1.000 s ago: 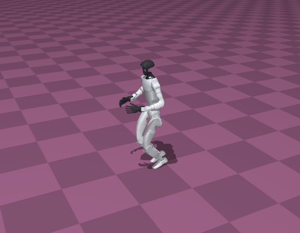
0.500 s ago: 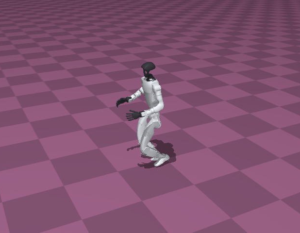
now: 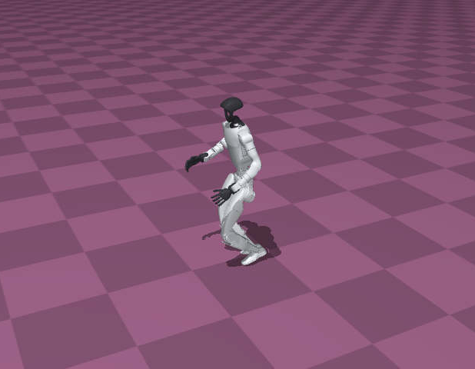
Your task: Run
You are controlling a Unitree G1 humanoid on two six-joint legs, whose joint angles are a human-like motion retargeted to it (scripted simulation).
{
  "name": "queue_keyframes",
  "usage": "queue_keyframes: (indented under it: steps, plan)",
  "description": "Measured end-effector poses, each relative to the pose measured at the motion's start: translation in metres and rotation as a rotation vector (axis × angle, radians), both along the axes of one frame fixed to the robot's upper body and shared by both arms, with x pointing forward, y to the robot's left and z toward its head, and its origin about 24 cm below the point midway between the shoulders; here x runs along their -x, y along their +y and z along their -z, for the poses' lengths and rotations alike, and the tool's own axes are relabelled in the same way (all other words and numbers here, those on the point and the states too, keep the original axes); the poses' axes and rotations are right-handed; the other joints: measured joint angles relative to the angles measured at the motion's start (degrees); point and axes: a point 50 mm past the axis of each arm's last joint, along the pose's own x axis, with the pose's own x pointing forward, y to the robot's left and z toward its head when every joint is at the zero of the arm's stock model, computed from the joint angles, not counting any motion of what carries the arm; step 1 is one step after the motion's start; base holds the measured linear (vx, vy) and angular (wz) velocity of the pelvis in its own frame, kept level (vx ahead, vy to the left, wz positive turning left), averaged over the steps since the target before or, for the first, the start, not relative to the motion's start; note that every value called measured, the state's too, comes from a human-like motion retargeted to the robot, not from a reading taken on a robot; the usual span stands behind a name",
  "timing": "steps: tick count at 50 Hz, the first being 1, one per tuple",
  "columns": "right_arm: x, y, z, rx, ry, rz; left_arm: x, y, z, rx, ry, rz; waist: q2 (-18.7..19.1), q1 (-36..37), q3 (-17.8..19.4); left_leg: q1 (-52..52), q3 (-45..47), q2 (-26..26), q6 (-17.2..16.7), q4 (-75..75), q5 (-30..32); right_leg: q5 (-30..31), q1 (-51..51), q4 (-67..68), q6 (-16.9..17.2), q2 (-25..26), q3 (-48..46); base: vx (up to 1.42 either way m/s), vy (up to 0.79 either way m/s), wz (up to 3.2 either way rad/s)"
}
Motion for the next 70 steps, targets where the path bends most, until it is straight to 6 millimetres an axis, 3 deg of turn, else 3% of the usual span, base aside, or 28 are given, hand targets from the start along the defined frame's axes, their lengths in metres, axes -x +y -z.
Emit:
queue_keyframes:
  steps: [3,5,8,10,12,15,17,19,21,23,25,28,30,32,34,38,41,45,48,50,51,53,56,58,61,65,67,70]
  plan:
    - [0.008,0.001,0.014,-0.025,0.058,0.006,0.0,-0.006,-0.005,0.018,-0.022,0.016,-0.77,-0.58,-1.56,2.99,0.4,-3.88,-0.2,-10.97,4.82,9.58,-0.9,0.45,1.0,-1.93,1.0,0.09,0.06,-0.15]
    - [0.013,0.0,0.023,-0.036,0.095,0.021,-0.009,-0.011,-0.015,0.034,-0.074,0.009,-1.43,-2.2,-1.69,5.47,0.52,-7.08,0.39,-15.83,5.78,11.69,-3.1,6.71,1.59,-4.35,1.21,0.05,0.06,0.05]
    - [0.024,-0.006,0.042,-0.055,0.174,0.085,-0.03,-0.012,-0.042,0.026,-0.219,-0.011,-2.03,-4.79,-0.77,7.33,0.68,-9.83,1.88,-14.7,-1.34,8.66,-6.91,22.47,2.02,-8.39,0.78,0.04,0.06,0.02]
    - [0.031,-0.012,0.055,-0.064,0.233,0.151,-0.051,-0.006,-0.071,-0.015,-0.355,-0.038,-2.84,-6.71,0.56,7.99,1.62,-11.47,2.52,-13.24,-8.02,5.63,-10.06,33.68,2.09,-11.85,1.09,0.05,0.06,0.2]
    - [0.034,-0.018,0.066,-0.093,0.279,0.218,-0.076,-0.001,-0.109,-0.04,-0.508,-0.086,-4.83,-8.96,1.93,8.42,2.99,-14.27,2.73,-15.27,-9.76,3.68,-14.08,40.68,2.06,-15.06,2.97,0.07,0.05,0.49]
    - [0.05,-0.02,0.078,-0.16,0.339,0.25,-0.083,-0.001,-0.14,0.055,-0.637,-0.135,-4.64,-11.03,0.93,10.57,1.4,-16.36,3.08,-22.43,-7.96,4.78,-16.65,39.34,1.35,-15.25,3.01,0.15,0.01,0.26]
    - [0.06,-0.019,0.078,-0.199,0.349,0.237,-0.075,-0.005,-0.141,0.135,-0.653,-0.136,-3.48,-11.69,-0.69,12.61,-0.67,-16.26,1.64,-27.88,-1.28,7.99,-15.22,30.58,1.23,-12.86,2.2,0.19,-0.05,0.21]
    - [0.066,-0.018,0.075,-0.228,0.343,0.226,-0.065,-0.01,-0.134,0.193,-0.634,-0.124,-2.75,-11.85,-2.54,12.87,-1.22,-15.05,-0.54,-29.64,9.02,11.76,-13.1,20.19,1.31,-10.3,2.01,0.15,-0.08,0.41]
    - [0.064,-0.017,0.069,-0.247,0.316,0.219,-0.057,-0.015,-0.121,0.218,-0.579,-0.103,-1.77,-10.69,-3.54,10.79,-1.26,-12.33,-2.0,-24.61,12.31,13.94,-10.37,11.41,1.77,-7.25,1.85,0.08,-0.09,0.28]
    - [0.055,-0.016,0.057,-0.249,0.255,0.206,-0.048,-0.017,-0.102,0.215,-0.488,-0.082,-1.18,-8.75,-3.78,8.15,-0.73,-9.03,-2.22,-14.7,10.49,13.09,-7.86,7.08,1.85,-5.21,1.21,0.01,-0.08,0.07]
    - [0.039,-0.017,0.038,-0.221,0.157,0.185,-0.037,-0.015,-0.078,0.185,-0.369,-0.072,-1.06,-6.81,-3.59,5.58,0.06,-5.34,-0.91,-2.99,5.05,7.28,-6.43,6.88,1.02,-4.17,0.19,-0.02,-0.08,-0.1]
    - [0.001,-0.022,-0.009,-0.108,-0.051,0.151,-0.015,0.0,-0.034,0.09,-0.145,-0.094,-0.16,-4.55,-1.54,0.92,-0.89,0.05,2.11,12.51,-4.5,-5.07,-6.72,11.2,-0.35,-2.31,-1.48,-0.03,-0.07,-0.38]
    - [-0.026,-0.023,-0.048,-0.033,-0.206,0.145,0.003,0.011,-0.002,0.022,0.019,-0.121,0.89,-3.44,0.53,-2.47,-1.71,2.62,4.46,17.72,-8.74,-9.23,-7.72,14.13,-0.39,-1.04,-1.96,-0.01,-0.06,-0.52]
    - [-0.038,-0.021,-0.075,-0.032,-0.307,0.133,0.021,0.016,0.021,0.012,0.136,-0.14,1.66,-2.24,0.99,-4.26,-1.85,2.88,5.08,15.12,-8.98,-8.22,-7.99,13.67,-0.31,-0.76,-1.94,0.05,-0.03,-0.48]
    - [-0.033,-0.018,-0.082,-0.077,-0.329,0.104,0.038,0.018,0.03,0.039,0.19,-0.146,1.8,-1.06,-0.09,-3.74,-1.4,1.81,4.09,7.49,-5.41,-4.29,-6.9,9.33,-0.58,-0.99,-1.58,0.12,-0.01,-0.31]
    - [-0.006,-0.017,-0.045,-0.199,-0.175,0.073,0.047,0.016,0.024,0.122,0.165,-0.149,1.13,-1.23,-3.74,1.3,-0.31,-3.18,0.95,-12.38,5.58,9.47,-4.61,0.31,0.69,-1.95,0.62,0.15,0.02,0.09]
    - [0.014,-0.023,-0.008,-0.258,-0.022,0.12,0.027,0.011,0.002,0.189,0.044,-0.162,0.17,-3.65,-4.16,5.04,-0.25,-7.74,-0.05,-19.66,9.44,13.7,-5.71,4.81,2.13,-5.28,0.9,0.08,0.06,0.37]
    - [0.043,-0.033,0.046,-0.273,0.217,0.238,-0.017,0.006,-0.045,0.224,-0.209,-0.16,-1.09,-7.25,-2.51,7.06,-1.18,-11.83,-0.12,-16.41,0.29,8.68,-9.0,21.51,2.96,-9.87,0.58,0.01,0.06,0.36]
    - [0.052,-0.042,0.077,-0.237,0.359,0.341,-0.061,0.007,-0.102,0.164,-0.46,-0.159,-3.42,-10.32,0.49,7.61,0.0,-14.52,0.02,-14.06,-8.58,4.53,-13.03,34.59,3.62,-14.47,1.89,-0.01,0.05,0.48]
    - [0.054,-0.044,0.09,-0.225,0.408,0.39,-0.08,0.005,-0.133,0.161,-0.583,-0.174,-4.6,-11.71,1.35,8.19,0.37,-16.1,0.39,-16.13,-9.31,4.44,-15.32,37.63,3.71,-16.11,2.71,0.03,0.02,0.33]
    - [0.055,-0.043,0.092,-0.23,0.415,0.392,-0.081,0.003,-0.134,0.178,-0.594,-0.181,-4.16,-11.85,0.9,8.8,-0.33,-16.1,0.48,-18.63,-8.31,5.56,-15.29,35.38,3.46,-15.44,2.23,0.08,0.0,-0.04]
    - [0.054,-0.039,0.091,-0.243,0.408,0.374,-0.076,-0.002,-0.125,0.206,-0.567,-0.186,-3.2,-11.92,-0.75,9.97,-2.49,-16.17,0.17,-24.31,-3.42,8.74,-14.26,27.93,3.25,-13.39,1.2,0.11,-0.04,-0.29]
    - [0.047,-0.029,0.079,-0.255,0.35,0.317,-0.056,-0.008,-0.086,0.199,-0.411,-0.162,-2.08,-11.05,-4.33,8.92,-3.42,-13.92,-1.53,-28.95,11.98,15.02,-11.89,13.34,2.49,-9.57,0.12,0.1,-0.08,-0.34]
    - [0.037,-0.023,0.065,-0.26,0.279,0.274,-0.04,-0.01,-0.056,0.164,-0.28,-0.138,-1.3,-9.33,-5.51,5.75,-3.14,-11.07,-2.26,-24.54,14.52,16.37,-10.2,6.69,2.14,-6.92,-0.57,0.03,-0.08,-0.56]
    - [0.018,-0.015,0.033,-0.239,0.12,0.202,-0.01,-0.007,-0.013,0.11,-0.072,-0.129,-1.03,-6.74,-5.53,0.89,-1.58,-6.24,-1.22,-10.06,9.61,11.15,-8.64,5.5,1.39,-5.07,-2.12,-0.03,-0.07,-0.6]
    - [-0.011,-0.01,-0.021,-0.11,-0.115,0.127,0.027,0.005,0.028,0.044,0.154,-0.142,-0.13,-4.76,-3.11,-5.58,-1.27,0.74,1.53,10.85,-4.16,-5.15,-10.0,12.76,0.4,-3.2,-3.74,-0.04,-0.07,-0.57]
    - [-0.022,-0.011,-0.037,-0.015,-0.177,0.116,0.035,0.007,0.039,0.011,0.225,-0.126,0.76,-4.57,-0.94,-8.05,-1.92,2.38,2.53,16.34,-9.19,-11.35,-11.61,17.7,0.27,-3.05,-4.49,-0.02,-0.06,-0.49]
    - [-0.025,-0.018,-0.04,0.058,-0.168,0.119,0.026,0.005,0.032,0.005,0.191,-0.067,1.91,-4.19,0.35,-8.27,-2.11,1.45,3.26,12.93,-10.45,-10.72,-11.91,19.01,-0.25,-3.62,-4.56,0.08,-0.04,-0.21]
